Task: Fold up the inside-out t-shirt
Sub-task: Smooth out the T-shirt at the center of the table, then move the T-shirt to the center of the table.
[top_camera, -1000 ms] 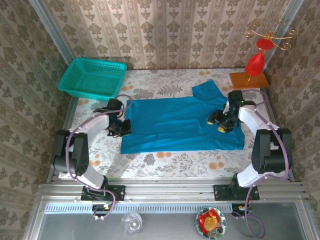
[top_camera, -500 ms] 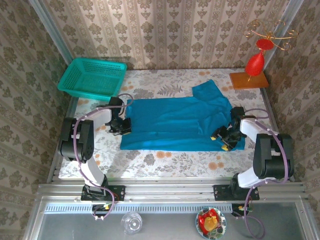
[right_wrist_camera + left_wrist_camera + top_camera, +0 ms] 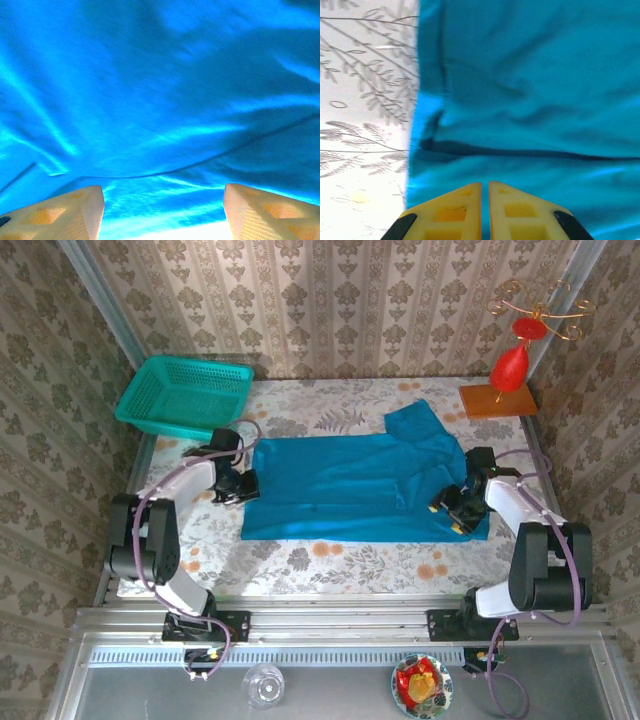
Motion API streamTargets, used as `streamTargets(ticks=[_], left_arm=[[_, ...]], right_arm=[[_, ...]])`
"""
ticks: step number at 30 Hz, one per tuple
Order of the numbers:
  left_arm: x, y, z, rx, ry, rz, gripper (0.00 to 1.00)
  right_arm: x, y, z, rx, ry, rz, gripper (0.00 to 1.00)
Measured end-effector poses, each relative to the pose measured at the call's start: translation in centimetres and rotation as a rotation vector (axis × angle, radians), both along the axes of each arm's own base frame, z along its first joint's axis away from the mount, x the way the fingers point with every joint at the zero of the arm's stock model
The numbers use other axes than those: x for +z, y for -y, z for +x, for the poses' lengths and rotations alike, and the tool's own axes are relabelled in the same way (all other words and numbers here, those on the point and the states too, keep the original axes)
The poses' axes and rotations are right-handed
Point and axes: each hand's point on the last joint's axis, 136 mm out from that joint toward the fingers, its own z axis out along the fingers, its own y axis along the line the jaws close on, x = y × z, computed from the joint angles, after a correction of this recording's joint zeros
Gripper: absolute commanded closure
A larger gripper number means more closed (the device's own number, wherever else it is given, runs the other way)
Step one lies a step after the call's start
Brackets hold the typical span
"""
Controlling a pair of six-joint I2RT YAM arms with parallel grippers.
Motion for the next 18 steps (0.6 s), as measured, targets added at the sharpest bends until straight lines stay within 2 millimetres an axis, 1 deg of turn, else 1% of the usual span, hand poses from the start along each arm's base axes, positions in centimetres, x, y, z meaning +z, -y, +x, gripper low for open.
streamTargets(ticks=[2, 4, 5, 7, 9, 10, 13, 14, 18], left_arm=[[-0.4, 1.1, -1.1, -0.029, -0.016, -0.006, 0.90], [-1.6, 1.9, -2.5, -0.047, -0.053, -0.008, 0.91], [-2.3, 2.0, -3.2, -0.050, -0.076, -0.007, 0.91], [-3.8, 1.6, -4.5, -0.039, -0.124, 0.003, 0.91], [-5.3, 0.9, -5.6, -0.019, -0.165, 0.014, 0.91], [-5.6, 0.7, -5.8, -0.006, -0.176, 0.002, 0.91], [-5.6, 0.4, -5.6, 0.029, -0.160, -0.036, 0.91], [-5.6, 0.2, -5.7, 0.041, -0.153, -0.052, 0.91], [-5.7, -0.6, -6.8, 0.097, -0.131, -0.095, 0.90]], right_arm=[[1.0, -0.2, 1.8, 0.028, 0.036, 0.013, 0.34], [1.3, -0.4, 3.8, 0.053, 0.064, 0.028, 0.34], [1.2, -0.4, 4.7, 0.059, 0.073, 0.036, 0.34], [0.3, -0.3, 5.7, 0.059, 0.068, 0.048, 0.34], [-1.1, 0.3, 5.9, 0.038, 0.038, 0.056, 0.34], [-1.9, 0.7, 5.9, 0.022, 0.019, 0.059, 0.34], [-3.7, 2.0, 5.3, -0.037, -0.029, 0.070, 0.35], [-4.0, 2.2, 5.0, -0.057, -0.036, 0.085, 0.36], [-4.2, 2.7, 4.6, -0.109, -0.012, 0.101, 0.36]])
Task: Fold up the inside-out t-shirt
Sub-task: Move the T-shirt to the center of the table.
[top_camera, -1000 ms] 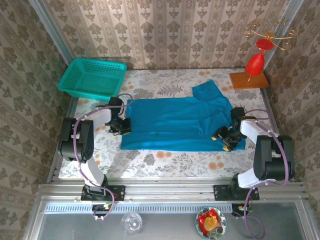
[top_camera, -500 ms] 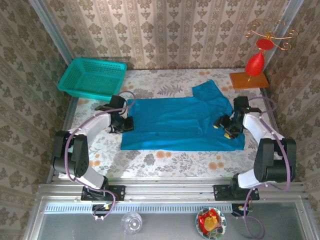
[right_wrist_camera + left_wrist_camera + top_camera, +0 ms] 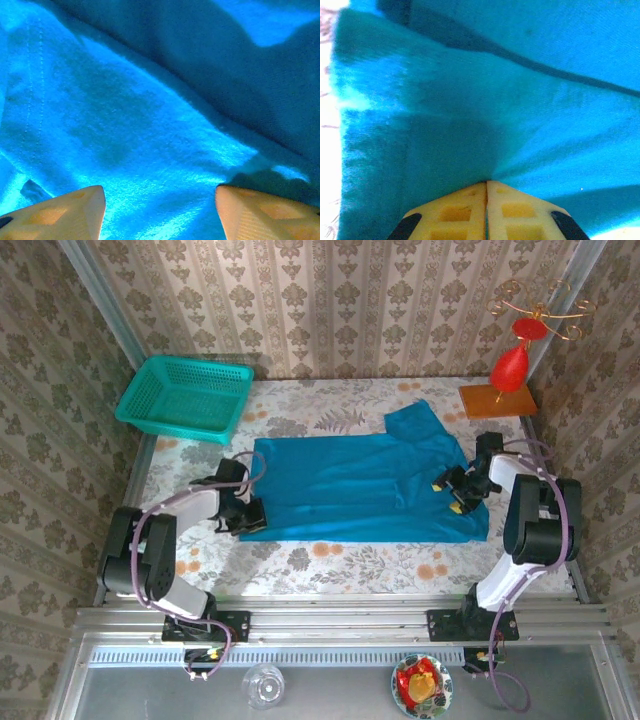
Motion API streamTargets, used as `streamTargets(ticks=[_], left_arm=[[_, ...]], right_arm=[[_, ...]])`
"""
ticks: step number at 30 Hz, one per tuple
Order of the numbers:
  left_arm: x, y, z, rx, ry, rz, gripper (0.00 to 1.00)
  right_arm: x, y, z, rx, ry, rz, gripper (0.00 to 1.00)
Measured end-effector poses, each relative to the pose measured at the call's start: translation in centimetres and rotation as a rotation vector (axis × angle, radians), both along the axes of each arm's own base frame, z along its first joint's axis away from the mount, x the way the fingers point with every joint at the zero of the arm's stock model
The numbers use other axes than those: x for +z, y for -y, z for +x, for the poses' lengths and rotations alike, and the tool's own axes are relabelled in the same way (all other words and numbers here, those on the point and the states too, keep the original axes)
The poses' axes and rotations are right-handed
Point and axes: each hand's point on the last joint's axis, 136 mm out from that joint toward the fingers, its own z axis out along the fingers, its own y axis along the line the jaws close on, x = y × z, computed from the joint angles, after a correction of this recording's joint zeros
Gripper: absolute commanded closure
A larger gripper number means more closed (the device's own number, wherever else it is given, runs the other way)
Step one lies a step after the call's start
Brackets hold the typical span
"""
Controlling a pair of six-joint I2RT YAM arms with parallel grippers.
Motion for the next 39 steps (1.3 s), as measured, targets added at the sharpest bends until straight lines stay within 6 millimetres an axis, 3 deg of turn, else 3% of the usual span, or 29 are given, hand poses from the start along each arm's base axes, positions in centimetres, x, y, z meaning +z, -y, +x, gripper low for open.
streamTargets(ticks=[11, 18, 25, 29, 34, 39], left_arm=[[0.0, -1.0, -3.3, 0.126, -0.005, -0.035, 0.89], [0.0, -1.3, -4.0, 0.156, -0.008, -0.037, 0.89], [0.8, -2.3, -4.4, 0.164, -0.030, 0.021, 0.88], [3.9, -2.0, -1.5, 0.120, 0.053, 0.033, 0.83], [8.3, -1.2, 5.8, 0.017, 0.194, 0.080, 0.82], [8.7, -1.2, 12.3, -0.085, 0.240, 0.173, 0.75]], right_arm=[[0.0, -0.8, -2.7, -0.049, 0.048, 0.030, 0.37], [0.1, -1.3, -5.2, -0.072, 0.025, 0.035, 0.37], [0.4, -1.6, -6.3, -0.067, -0.005, 0.034, 0.38], [1.4, -1.7, -6.0, -0.032, -0.004, 0.031, 0.39], [5.7, -1.2, -2.0, 0.050, 0.132, -0.009, 0.39], [8.9, -0.6, 0.9, 0.096, 0.225, -0.044, 0.40]])
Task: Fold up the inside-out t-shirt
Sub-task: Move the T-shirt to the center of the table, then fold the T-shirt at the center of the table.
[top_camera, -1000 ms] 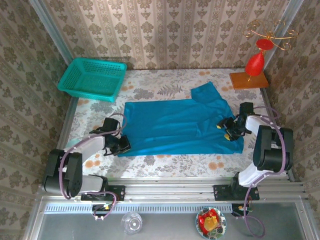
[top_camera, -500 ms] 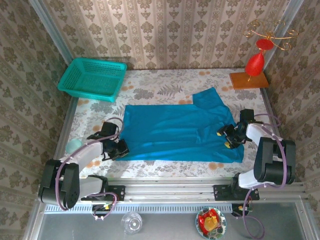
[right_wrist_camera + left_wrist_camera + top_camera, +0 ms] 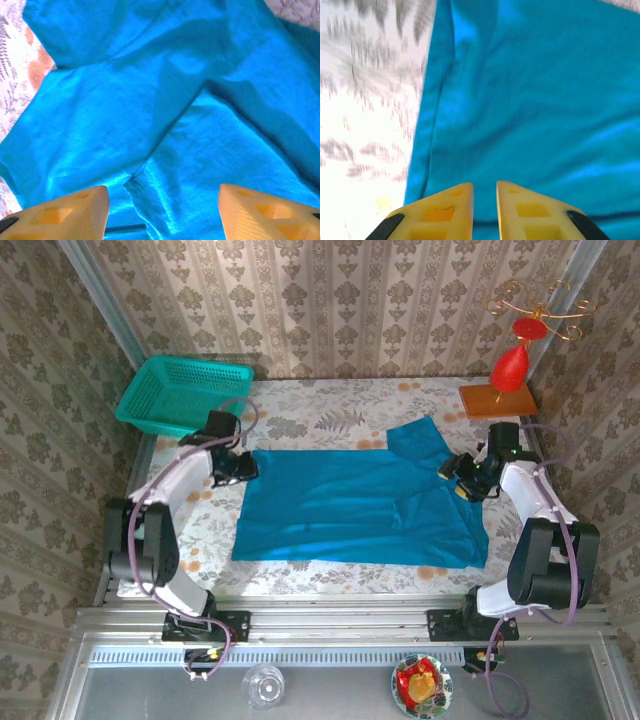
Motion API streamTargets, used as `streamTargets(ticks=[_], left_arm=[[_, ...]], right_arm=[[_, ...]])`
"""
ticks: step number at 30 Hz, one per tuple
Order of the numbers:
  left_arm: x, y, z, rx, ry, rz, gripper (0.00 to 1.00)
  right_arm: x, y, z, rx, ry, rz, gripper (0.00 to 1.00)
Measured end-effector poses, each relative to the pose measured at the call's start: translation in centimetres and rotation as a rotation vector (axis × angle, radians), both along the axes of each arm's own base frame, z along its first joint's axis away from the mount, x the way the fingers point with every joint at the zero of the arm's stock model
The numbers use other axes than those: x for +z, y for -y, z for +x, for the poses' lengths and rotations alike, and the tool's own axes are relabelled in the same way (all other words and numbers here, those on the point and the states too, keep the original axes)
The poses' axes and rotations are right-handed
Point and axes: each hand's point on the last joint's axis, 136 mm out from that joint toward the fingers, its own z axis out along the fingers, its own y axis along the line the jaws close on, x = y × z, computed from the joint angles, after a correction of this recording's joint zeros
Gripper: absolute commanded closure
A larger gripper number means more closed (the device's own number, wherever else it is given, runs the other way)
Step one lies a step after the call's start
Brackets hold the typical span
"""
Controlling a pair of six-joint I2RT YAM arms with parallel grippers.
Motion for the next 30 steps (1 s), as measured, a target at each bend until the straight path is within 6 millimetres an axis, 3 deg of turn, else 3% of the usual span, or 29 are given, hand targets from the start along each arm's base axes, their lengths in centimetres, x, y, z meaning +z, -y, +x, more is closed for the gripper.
streamTargets(ticks=[6, 10, 16, 22, 30], left_arm=[[-1.6, -0.5, 6.3, -0.041, 0.002, 0.054, 0.77], [-3.2, -1.2, 8.7, -0.035, -0.022, 0.065, 0.77], [-5.6, -1.0, 9.8, -0.049, -0.070, 0.042, 0.78], [-5.5, -0.3, 10.3, -0.056, -0.062, 0.009, 0.87], [-5.4, -0.3, 10.6, -0.055, -0.064, 0.017, 0.86]], right_arm=[[0.3, 0.2, 1.0, 0.007, 0.000, -0.002, 0.40], [0.4, 0.2, 0.9, 0.007, -0.012, 0.000, 0.40], [0.9, 0.2, 1.1, 0.007, -0.007, -0.001, 0.40], [1.0, 0.3, 1.4, 0.006, -0.009, -0.001, 0.40], [1.1, 0.3, 1.6, 0.007, -0.012, 0.000, 0.41]])
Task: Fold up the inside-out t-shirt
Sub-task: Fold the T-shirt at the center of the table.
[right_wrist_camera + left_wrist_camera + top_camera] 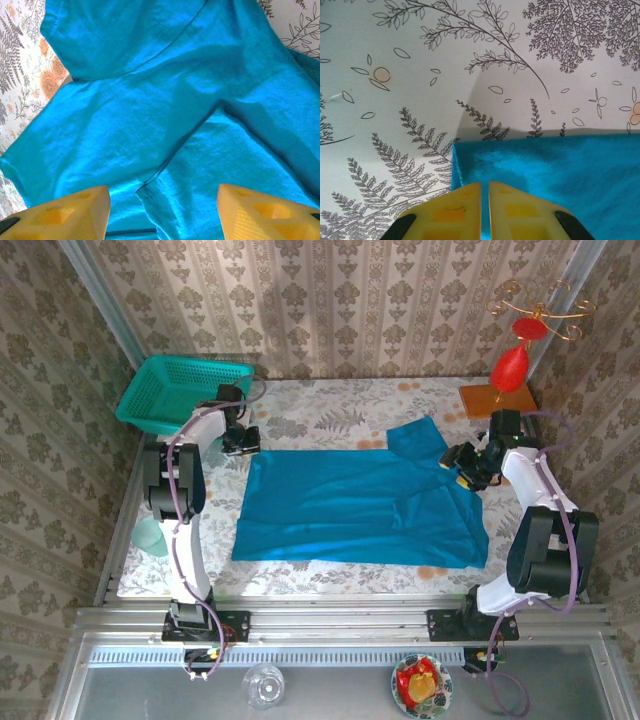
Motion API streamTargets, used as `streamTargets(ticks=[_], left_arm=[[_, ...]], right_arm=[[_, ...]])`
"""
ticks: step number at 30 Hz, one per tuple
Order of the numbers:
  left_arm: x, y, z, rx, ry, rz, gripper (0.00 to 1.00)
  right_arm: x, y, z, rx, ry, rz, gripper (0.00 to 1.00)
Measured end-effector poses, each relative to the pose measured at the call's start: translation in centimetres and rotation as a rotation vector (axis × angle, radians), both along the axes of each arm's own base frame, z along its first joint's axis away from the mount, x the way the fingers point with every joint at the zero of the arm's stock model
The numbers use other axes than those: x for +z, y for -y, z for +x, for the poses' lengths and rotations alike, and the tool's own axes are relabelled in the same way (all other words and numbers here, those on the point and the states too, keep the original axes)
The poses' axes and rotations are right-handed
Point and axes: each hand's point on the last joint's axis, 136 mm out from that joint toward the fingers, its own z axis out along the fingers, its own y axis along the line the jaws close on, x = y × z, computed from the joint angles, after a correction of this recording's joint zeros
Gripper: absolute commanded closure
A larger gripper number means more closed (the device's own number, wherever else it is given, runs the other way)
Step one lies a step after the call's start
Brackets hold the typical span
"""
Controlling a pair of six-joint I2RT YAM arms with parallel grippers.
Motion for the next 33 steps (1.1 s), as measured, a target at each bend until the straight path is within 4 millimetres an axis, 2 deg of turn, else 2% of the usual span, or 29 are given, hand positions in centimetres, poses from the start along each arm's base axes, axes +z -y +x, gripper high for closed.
streamTargets(ticks=[5, 9, 13, 16, 22, 29, 33], left_arm=[[-0.1, -0.1, -0.2, 0.001, 0.013, 0.032, 0.82], [0.7, -0.2, -0.8, 0.021, 0.031, 0.072, 0.79], [1.7, 0.2, -1.9, 0.052, 0.074, 0.102, 0.78], [1.4, 0.8, -2.4, 0.066, 0.085, 0.099, 0.77], [0.2, 0.7, -1.3, 0.104, 0.111, 0.121, 0.74], [-0.1, -0.3, -0.2, 0.134, 0.150, 0.181, 0.73], [-1.3, -0.2, 0.8, 0.136, 0.139, 0.190, 0.73]], right_arm=[[0.0, -0.2, 0.0, 0.007, -0.001, 0.000, 0.41], [-0.3, -0.6, 0.1, 0.017, -0.010, 0.002, 0.41], [-0.7, -1.0, 0.3, 0.029, -0.021, 0.004, 0.41], [-0.6, -1.2, 0.8, 0.039, -0.019, 0.004, 0.41], [-0.1, -1.6, 1.5, 0.053, -0.003, 0.003, 0.41], [-0.1, -2.0, 1.5, 0.062, -0.003, 0.011, 0.41], [-0.2, -2.2, 1.5, 0.068, -0.007, 0.015, 0.41]])
